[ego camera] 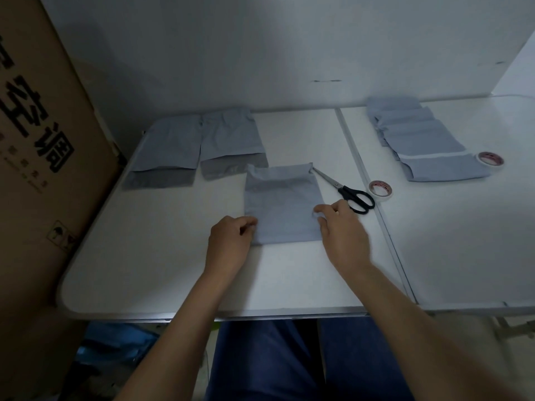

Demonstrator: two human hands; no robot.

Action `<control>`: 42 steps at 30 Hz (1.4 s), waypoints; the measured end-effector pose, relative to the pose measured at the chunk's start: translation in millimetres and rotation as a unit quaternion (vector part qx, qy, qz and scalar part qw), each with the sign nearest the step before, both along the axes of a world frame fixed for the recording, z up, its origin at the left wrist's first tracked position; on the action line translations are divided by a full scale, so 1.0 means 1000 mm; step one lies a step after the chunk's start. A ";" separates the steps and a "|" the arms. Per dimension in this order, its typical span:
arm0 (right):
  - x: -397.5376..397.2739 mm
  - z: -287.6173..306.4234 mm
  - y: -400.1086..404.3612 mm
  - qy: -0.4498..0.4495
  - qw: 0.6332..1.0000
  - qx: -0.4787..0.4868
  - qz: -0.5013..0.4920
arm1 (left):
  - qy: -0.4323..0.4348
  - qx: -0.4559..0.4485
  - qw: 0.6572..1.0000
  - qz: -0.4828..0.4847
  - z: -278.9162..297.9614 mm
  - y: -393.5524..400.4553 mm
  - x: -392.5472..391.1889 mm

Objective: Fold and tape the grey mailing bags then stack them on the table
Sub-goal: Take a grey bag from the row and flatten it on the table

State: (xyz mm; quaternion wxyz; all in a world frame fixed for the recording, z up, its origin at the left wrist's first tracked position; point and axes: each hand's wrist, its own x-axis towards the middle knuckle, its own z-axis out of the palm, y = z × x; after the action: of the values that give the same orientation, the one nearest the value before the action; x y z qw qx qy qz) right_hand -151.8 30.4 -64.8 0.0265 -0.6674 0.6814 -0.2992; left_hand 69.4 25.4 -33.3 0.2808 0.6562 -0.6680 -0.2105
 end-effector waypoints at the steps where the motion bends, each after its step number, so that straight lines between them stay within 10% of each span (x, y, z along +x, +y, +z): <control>1: 0.001 0.001 0.000 0.002 1.000 -0.007 -0.003 | 0.001 0.001 1.000 0.002 0.000 0.000 -0.001; 11: 0.038 0.004 0.017 0.048 0.990 -0.022 0.133 | 0.008 0.009 1.000 0.004 -0.003 0.006 -0.009; 21: 0.036 0.002 0.032 0.135 0.967 0.168 0.136 | -0.008 -0.002 1.000 0.002 -0.003 0.011 -0.010; 28: 0.036 0.008 0.031 0.173 0.952 0.210 0.140 | -0.178 -0.021 0.984 0.002 0.004 0.016 -0.014; 42: 0.036 0.008 0.032 0.171 0.958 0.182 0.145 | -0.175 -0.009 0.969 -0.172 -0.023 0.004 -0.016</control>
State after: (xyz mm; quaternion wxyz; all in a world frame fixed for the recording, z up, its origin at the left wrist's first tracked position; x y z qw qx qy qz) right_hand -115.9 62.4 -57.2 0.0736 -0.7841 0.6147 -0.0449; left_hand 53.3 29.3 -56.7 0.1247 0.5556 -0.8115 -0.1313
